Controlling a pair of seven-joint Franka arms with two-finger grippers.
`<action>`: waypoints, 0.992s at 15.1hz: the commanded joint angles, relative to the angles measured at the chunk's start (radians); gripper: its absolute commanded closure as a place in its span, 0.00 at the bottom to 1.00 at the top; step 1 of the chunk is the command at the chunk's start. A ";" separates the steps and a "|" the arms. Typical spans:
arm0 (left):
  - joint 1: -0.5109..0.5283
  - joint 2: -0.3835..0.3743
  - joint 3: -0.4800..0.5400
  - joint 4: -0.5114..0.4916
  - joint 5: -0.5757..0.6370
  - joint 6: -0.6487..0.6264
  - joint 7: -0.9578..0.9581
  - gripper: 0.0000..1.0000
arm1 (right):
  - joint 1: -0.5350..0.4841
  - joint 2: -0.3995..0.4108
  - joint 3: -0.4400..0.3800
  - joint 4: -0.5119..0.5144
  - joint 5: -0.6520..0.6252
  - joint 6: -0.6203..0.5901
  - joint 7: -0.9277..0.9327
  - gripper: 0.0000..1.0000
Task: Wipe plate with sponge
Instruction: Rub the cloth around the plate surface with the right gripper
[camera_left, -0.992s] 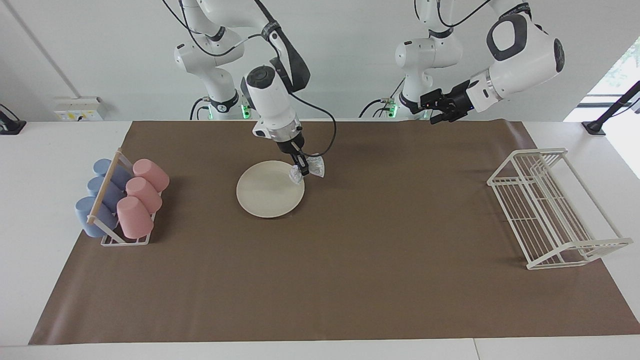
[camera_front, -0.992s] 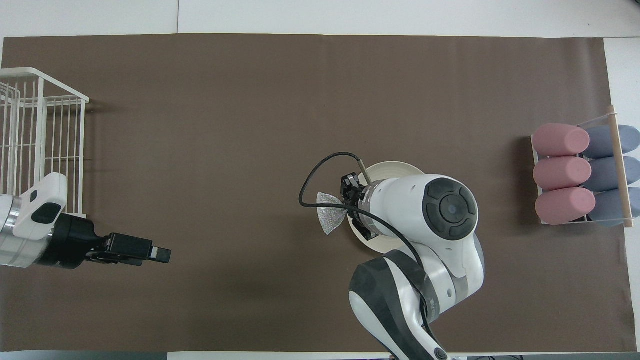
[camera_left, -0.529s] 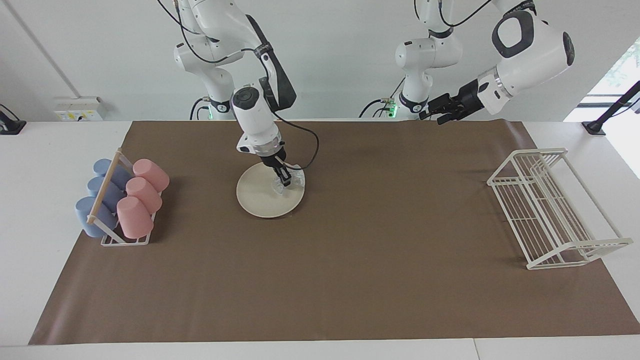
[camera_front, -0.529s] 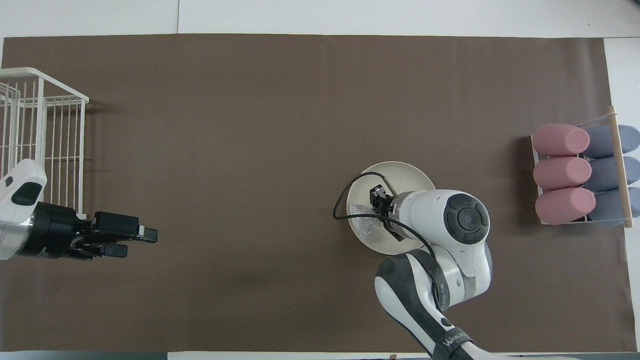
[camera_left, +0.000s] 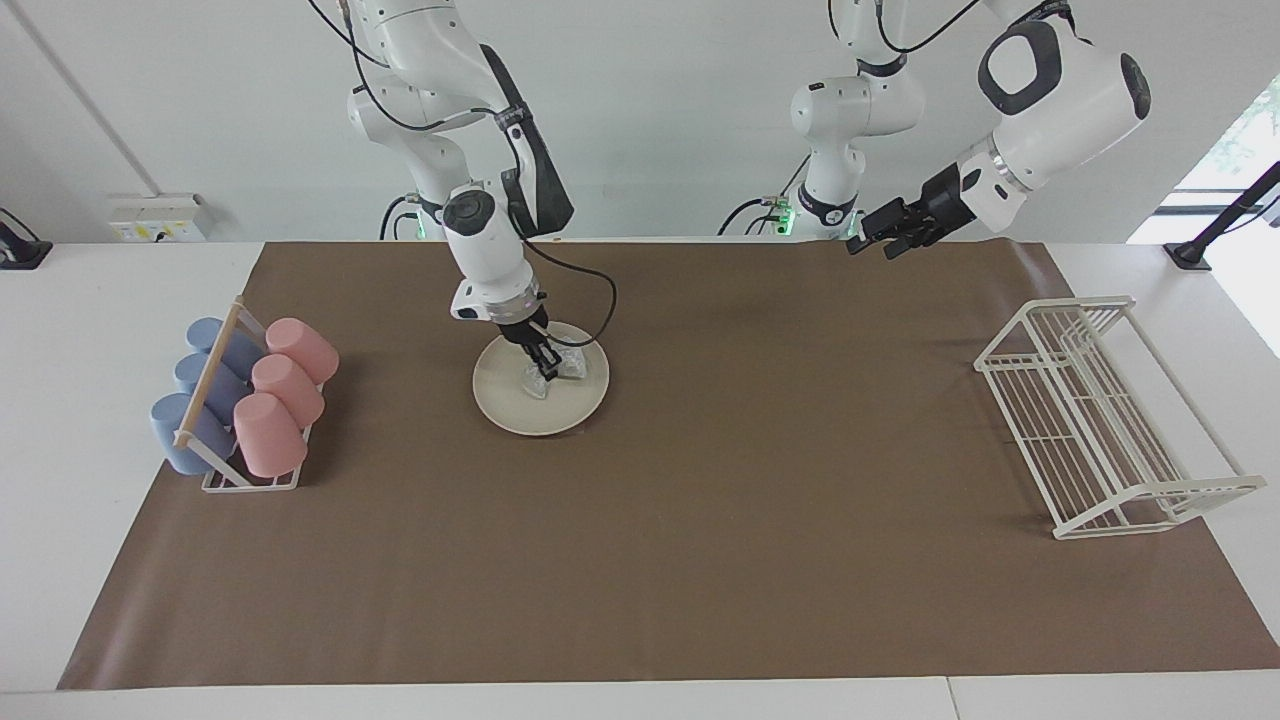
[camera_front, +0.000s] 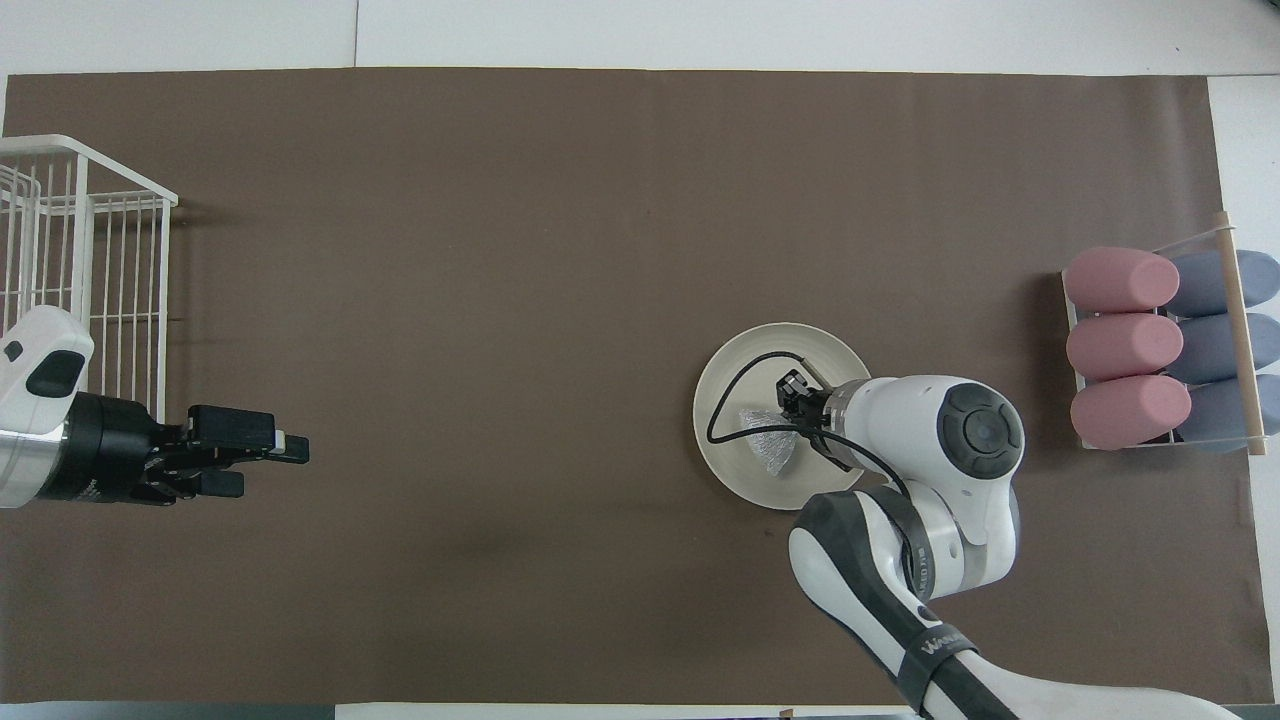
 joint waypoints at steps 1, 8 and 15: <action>0.001 0.012 -0.007 0.015 0.063 0.019 -0.015 0.00 | -0.081 0.005 0.012 -0.019 0.021 0.019 -0.138 1.00; -0.019 0.021 -0.032 0.019 0.095 0.131 -0.018 0.00 | -0.016 0.001 0.013 -0.028 0.053 0.021 -0.086 1.00; -0.050 0.013 -0.081 0.023 0.095 0.116 -0.021 0.00 | 0.088 -0.001 0.012 -0.033 0.137 0.053 0.013 1.00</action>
